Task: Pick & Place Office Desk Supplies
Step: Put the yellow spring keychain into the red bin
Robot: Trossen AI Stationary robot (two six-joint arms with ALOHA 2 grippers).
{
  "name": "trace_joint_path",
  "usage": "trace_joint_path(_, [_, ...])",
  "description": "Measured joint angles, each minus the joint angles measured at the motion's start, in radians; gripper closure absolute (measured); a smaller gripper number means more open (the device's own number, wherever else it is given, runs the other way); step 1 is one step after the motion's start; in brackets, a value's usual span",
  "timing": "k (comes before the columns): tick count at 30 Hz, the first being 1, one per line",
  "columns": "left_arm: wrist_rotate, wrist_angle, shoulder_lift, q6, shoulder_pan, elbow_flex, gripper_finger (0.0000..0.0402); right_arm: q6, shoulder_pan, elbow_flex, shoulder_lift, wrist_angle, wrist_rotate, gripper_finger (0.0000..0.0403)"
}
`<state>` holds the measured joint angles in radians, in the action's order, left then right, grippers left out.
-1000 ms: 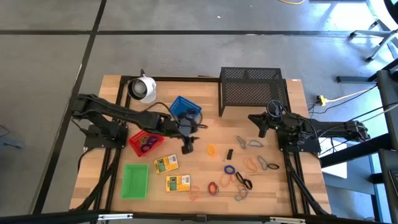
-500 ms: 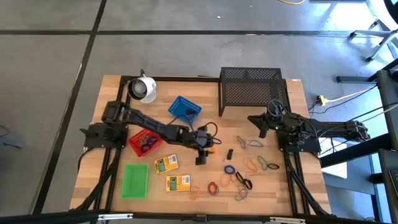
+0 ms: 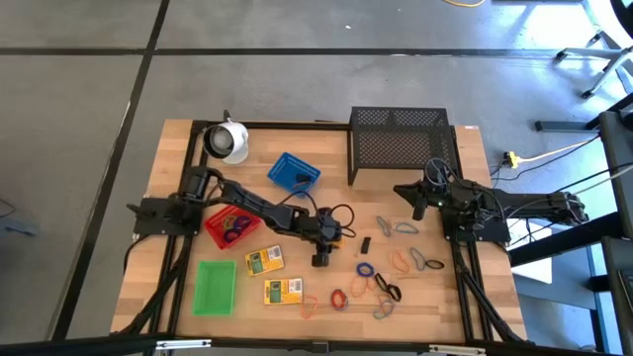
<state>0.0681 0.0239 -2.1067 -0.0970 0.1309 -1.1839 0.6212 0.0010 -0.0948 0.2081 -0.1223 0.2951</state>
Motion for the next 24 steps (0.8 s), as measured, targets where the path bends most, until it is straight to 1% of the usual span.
trace_joint_path(3, [-0.003, -0.021, 0.001, -0.019, -0.002, 0.000, 0.0301, 0.000, 0.000, 0.000, 0.000, -0.005, 0.000, 0.0353])
trace_joint_path(7, [-0.006, -0.023, 0.001, -0.030, -0.004, 0.000, 0.0365, 0.000, 0.000, 0.000, 0.000, -0.017, 0.000, 0.0353])
trace_joint_path(9, [-0.007, -0.023, 0.009, -0.048, -0.007, 0.003, 0.0385, 0.000, 0.000, 0.000, 0.000, -0.018, 0.000, 0.0353])
trace_joint_path(12, [-0.015, -0.015, 0.035, -0.064, -0.015, 0.009, 0.0385, 0.000, 0.000, 0.000, 0.000, -0.018, 0.001, 0.0353])
trace_joint_path(16, [-0.014, -0.036, 0.102, -0.017, -0.027, 0.022, 0.0379, -0.001, 0.000, 0.000, 0.000, -0.018, 0.003, 0.0353])
trace_joint_path(22, [-0.015, -0.021, 0.281, 0.021, -0.049, 0.015, 0.0382, -0.001, 0.000, 0.000, 0.000, -0.022, 0.003, 0.0353])
trace_joint_path(24, [0.005, -0.022, 0.340, 0.034, -0.051, 0.016, 0.0382, -0.001, 0.000, 0.000, 0.000, -0.025, 0.003, 0.0353])
